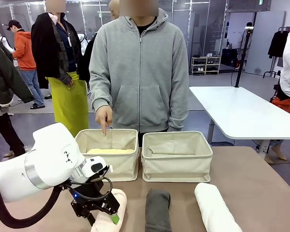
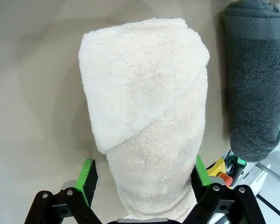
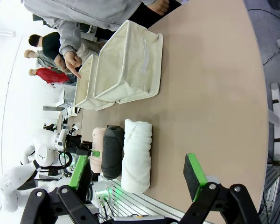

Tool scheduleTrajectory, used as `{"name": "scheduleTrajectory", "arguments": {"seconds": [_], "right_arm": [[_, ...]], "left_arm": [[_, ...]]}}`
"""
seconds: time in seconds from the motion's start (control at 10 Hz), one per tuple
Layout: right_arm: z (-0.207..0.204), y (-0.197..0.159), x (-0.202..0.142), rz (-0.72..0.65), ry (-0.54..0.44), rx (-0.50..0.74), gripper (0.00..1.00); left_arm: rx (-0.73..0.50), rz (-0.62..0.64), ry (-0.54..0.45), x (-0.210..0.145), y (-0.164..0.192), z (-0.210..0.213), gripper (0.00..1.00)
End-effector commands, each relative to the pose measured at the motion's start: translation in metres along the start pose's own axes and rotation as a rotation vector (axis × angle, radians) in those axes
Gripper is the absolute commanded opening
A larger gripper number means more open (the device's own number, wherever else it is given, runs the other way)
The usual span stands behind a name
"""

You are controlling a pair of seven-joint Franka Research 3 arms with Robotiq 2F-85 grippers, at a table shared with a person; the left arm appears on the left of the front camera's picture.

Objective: Divide the towels into two baskets.
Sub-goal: Pick up one hotel-folded towel from the bottom of the table and place it in the Fabric basket indicated by the person.

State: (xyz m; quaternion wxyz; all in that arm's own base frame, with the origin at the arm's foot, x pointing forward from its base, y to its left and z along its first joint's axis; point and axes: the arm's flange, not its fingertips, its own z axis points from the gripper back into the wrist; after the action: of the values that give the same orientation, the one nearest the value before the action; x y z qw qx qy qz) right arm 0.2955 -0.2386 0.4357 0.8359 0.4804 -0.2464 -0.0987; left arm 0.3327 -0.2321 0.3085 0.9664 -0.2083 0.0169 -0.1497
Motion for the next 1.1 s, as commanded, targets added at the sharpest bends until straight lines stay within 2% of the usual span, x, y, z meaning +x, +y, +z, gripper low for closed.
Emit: {"name": "scheduleTrajectory", "arguments": {"seconds": [0.0,0.1,0.2,0.3,0.4,0.5,0.6,0.9,1.0], "right_arm": [[0.002,0.002,-0.001,0.007,-0.004,0.004,1.00],[0.002,0.002,-0.001,0.007,-0.004,0.004,1.00],[0.002,0.002,-0.001,0.007,-0.004,0.004,1.00],[0.002,0.002,-0.001,0.007,-0.004,0.004,1.00],[0.002,0.002,-0.001,0.007,-0.004,0.004,1.00],[0.002,0.002,-0.001,0.007,-0.004,0.004,1.00],[0.002,0.002,-0.001,0.007,-0.004,0.004,1.00],[0.002,0.002,-0.001,0.007,-0.004,0.004,1.00],[0.002,0.002,-0.001,0.007,-0.004,0.004,1.00]], "left_arm": [[-0.014,-0.033,-0.005,-0.053,0.014,-0.012,0.81],[-0.018,-0.039,-0.006,-0.053,0.013,-0.012,0.75],[-0.016,-0.039,-0.009,-0.054,0.013,-0.010,0.62],[-0.012,-0.040,-0.009,-0.054,0.013,-0.009,0.56],[-0.010,-0.039,-0.011,-0.054,0.013,-0.008,0.42],[-0.010,-0.042,-0.014,-0.054,0.013,-0.005,0.37],[-0.009,-0.049,-0.020,-0.055,0.012,0.001,0.23],[-0.042,-0.156,-0.032,-0.062,0.012,0.040,0.23],[-0.029,-0.238,-0.008,-0.066,0.012,0.061,0.23]]}}
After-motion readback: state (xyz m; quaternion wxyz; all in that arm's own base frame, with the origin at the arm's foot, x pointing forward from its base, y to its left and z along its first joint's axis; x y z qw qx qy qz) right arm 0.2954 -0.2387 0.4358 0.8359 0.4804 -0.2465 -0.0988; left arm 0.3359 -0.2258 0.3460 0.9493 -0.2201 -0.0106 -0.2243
